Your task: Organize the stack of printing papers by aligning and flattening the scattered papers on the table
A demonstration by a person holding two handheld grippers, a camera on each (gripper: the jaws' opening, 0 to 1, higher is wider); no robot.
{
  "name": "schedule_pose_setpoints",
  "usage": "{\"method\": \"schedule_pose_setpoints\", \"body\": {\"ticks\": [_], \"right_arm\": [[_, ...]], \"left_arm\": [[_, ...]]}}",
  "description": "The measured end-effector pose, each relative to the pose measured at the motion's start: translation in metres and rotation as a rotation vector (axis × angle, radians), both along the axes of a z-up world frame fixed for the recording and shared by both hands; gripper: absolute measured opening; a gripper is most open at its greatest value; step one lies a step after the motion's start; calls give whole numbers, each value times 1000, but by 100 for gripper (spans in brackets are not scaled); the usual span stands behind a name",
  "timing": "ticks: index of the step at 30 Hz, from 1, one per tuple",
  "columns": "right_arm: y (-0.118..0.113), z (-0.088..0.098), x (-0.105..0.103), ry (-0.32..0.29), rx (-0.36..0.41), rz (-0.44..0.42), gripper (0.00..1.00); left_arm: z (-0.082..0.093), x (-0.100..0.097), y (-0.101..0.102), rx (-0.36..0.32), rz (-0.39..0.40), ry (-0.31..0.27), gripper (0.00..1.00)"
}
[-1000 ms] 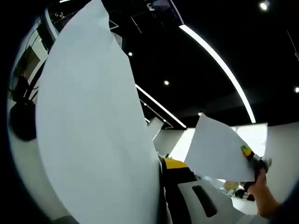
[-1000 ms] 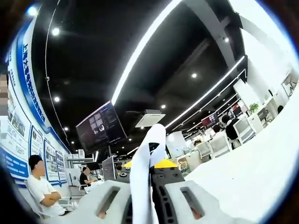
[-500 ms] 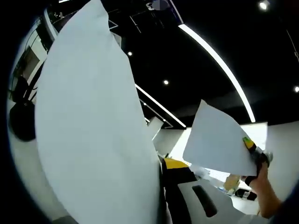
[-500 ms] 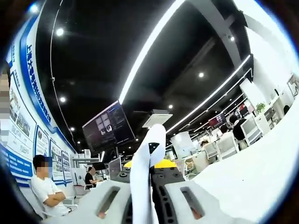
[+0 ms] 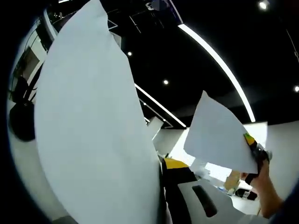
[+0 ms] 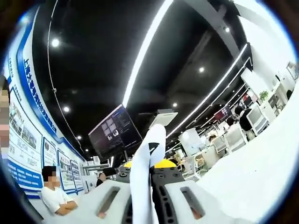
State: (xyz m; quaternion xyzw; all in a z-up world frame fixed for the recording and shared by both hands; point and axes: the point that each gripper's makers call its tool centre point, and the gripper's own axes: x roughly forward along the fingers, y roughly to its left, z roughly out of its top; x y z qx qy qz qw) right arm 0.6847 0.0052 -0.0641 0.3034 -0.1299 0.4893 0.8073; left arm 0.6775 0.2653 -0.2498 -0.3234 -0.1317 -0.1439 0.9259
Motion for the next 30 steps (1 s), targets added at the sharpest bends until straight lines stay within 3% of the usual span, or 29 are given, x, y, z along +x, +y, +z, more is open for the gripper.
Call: {"method": "schedule_pose_setpoints", "body": {"ticks": [8,18,30], "right_arm": [[13,5,-7,6,17,42,0],[42,-2,-15,11,-8,104,0],[65,3,-30,19,37,191,0]], "left_arm": [[0,0,-1,5,0,2,8],[-1,0,-2,7,-1,3,8],[0,0,-2,9,-3,1,8]]}}
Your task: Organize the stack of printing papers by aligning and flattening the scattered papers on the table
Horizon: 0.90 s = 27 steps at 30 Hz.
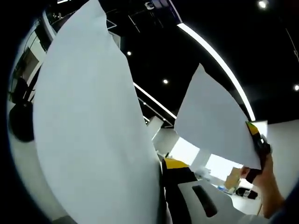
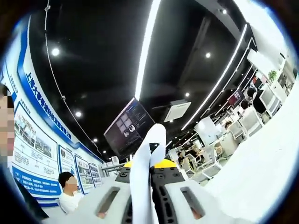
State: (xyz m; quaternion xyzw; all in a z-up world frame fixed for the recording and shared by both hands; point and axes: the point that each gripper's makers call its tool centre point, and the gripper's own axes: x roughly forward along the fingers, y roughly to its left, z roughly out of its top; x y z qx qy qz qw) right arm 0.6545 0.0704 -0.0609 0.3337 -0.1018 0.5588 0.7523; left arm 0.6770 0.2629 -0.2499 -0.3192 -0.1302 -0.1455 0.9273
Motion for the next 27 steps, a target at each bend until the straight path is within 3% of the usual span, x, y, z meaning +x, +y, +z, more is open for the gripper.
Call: {"method": "schedule_pose_setpoints", "body": {"ticks": [16,27], "right_arm": [[18,-3,0,24,46,56,0],[28,-13,12,54,57,57,0]], "left_arm": [[0,1,1,2,-4,-2,8],[0,0,-1,4,-7,-2,8]]}}
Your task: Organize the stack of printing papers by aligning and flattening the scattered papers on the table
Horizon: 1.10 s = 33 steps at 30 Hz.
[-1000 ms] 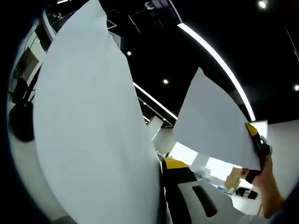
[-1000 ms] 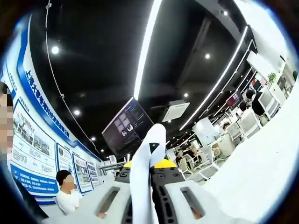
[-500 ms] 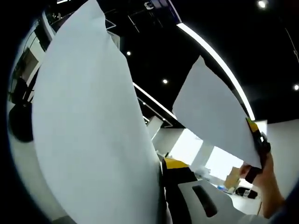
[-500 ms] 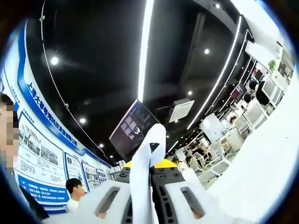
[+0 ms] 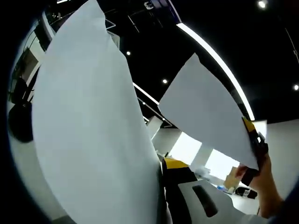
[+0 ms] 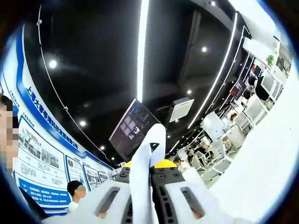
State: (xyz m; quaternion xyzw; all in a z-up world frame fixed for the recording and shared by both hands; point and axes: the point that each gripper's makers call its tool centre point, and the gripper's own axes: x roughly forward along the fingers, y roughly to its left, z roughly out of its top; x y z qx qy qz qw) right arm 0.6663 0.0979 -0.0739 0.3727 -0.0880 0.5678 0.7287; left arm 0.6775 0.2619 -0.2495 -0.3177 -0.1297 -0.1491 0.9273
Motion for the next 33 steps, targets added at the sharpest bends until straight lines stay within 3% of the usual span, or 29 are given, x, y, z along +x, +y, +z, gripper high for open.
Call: {"method": "schedule_pose_setpoints", "body": {"ticks": [12,33], "right_arm": [[7,-15,18,39,16,-14,0],[10,-49,49,166,58,-66,0]], "left_arm": [[0,0,-2,10,-6,3,8],[2,-2,-9,22,-13,5,8]]}}
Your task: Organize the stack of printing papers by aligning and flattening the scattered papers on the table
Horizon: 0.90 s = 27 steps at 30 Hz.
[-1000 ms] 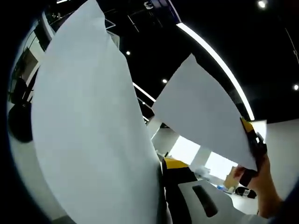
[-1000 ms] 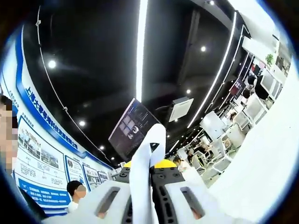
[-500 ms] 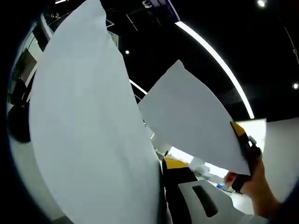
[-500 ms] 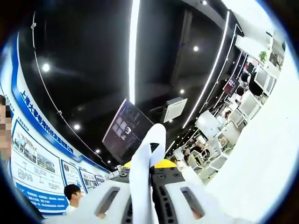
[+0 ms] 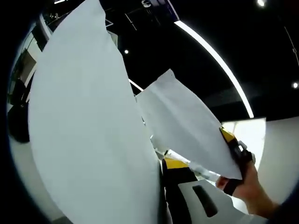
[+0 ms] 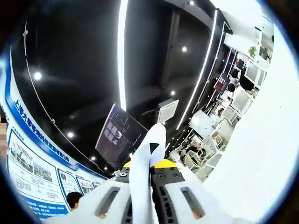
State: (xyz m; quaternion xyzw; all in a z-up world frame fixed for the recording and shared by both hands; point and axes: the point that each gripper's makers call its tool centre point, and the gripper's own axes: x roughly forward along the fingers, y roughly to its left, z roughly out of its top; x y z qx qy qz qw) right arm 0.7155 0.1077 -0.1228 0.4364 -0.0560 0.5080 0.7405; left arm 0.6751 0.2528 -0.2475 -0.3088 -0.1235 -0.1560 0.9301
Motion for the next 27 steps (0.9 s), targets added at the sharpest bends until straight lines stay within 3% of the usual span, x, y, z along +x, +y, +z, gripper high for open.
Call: {"method": "schedule_pose_setpoints", "body": {"ticks": [6,27], "right_arm": [[-1,-11,8,-6,6,-19,0],[-7,-30,27,65,75,-41,0]], "left_arm": [[1,-1,-3,5,-1,2,8],[2,-6,-11,20,-5,4,8]]}}
